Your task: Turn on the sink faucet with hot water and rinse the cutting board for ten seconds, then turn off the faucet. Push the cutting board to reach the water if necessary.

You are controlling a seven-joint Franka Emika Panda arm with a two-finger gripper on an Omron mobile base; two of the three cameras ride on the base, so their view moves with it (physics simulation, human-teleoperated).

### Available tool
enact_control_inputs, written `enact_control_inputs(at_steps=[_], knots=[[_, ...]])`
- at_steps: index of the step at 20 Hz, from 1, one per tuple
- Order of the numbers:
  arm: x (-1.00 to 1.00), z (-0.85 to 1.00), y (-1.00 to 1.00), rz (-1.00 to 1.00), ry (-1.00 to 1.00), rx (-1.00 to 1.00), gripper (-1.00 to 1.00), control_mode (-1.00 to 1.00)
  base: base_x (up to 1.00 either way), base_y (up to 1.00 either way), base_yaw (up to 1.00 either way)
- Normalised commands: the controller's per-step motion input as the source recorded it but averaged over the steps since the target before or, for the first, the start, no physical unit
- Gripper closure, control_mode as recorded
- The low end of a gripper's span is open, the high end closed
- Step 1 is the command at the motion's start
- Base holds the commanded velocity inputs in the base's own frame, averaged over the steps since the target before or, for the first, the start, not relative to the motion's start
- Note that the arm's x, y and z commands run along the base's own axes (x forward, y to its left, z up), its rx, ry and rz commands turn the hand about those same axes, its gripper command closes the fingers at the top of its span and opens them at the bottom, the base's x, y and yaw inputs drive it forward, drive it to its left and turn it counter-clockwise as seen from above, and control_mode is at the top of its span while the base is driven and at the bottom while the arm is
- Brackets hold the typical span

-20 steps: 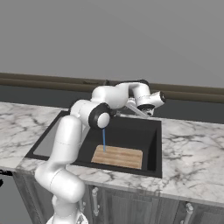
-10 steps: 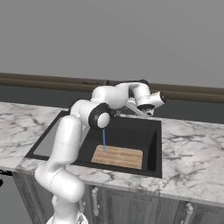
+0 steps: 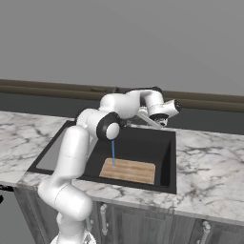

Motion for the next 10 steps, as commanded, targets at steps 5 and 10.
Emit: enact_control_inputs(at_steps=[5,10], knots=[[0.00,0.00,0.00,0.00,0.00,0.00,-1.00,-1.00,0.00,0.00,0.00],[0.00,0.00,0.00,0.00,0.00,0.00,-1.00,-1.00,0.00,0.00,0.00]])
